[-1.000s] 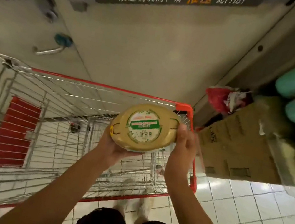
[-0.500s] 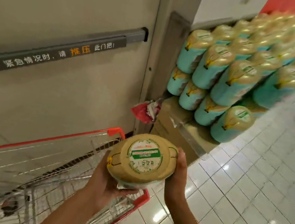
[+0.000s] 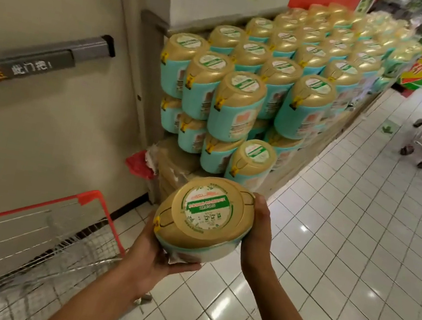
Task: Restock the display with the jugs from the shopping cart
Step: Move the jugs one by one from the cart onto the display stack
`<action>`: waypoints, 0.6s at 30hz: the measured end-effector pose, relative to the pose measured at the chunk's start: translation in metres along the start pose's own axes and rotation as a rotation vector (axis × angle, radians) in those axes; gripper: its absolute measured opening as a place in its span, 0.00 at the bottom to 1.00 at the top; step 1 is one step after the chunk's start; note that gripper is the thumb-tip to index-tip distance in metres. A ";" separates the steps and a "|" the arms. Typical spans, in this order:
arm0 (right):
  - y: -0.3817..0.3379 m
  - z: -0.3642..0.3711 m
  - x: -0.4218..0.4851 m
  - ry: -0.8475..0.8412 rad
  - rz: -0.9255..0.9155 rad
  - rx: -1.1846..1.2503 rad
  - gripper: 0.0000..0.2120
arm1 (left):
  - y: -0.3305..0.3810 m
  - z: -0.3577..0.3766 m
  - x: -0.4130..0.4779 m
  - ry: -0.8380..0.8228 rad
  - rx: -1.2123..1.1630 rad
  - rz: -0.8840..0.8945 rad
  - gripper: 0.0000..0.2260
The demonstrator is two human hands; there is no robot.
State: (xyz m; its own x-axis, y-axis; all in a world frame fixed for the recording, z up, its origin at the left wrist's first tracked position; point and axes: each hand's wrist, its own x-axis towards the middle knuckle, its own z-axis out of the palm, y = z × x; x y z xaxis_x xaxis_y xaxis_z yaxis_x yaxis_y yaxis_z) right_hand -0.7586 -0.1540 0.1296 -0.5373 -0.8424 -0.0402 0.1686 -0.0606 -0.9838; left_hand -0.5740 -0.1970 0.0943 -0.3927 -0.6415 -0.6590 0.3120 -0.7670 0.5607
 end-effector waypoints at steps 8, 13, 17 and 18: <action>-0.019 -0.059 0.082 -0.001 0.007 0.061 0.22 | 0.003 0.089 0.035 -0.019 0.096 0.023 0.17; -0.038 -0.065 0.147 0.087 0.009 0.019 0.26 | 0.030 0.137 0.067 -0.039 0.098 0.039 0.18; -0.038 -0.061 0.181 0.127 -0.064 -0.031 0.25 | 0.051 0.162 0.099 0.024 0.072 0.028 0.13; -0.035 -0.059 0.183 0.126 -0.071 -0.040 0.24 | 0.053 0.167 0.104 0.047 0.066 0.028 0.12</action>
State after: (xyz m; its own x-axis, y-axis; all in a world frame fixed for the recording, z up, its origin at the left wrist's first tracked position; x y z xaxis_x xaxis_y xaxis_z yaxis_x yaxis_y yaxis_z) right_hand -0.9122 -0.2746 0.1466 -0.6463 -0.7630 0.0102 0.0950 -0.0937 -0.9911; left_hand -0.7423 -0.3023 0.1390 -0.3432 -0.6641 -0.6642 0.2644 -0.7468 0.6102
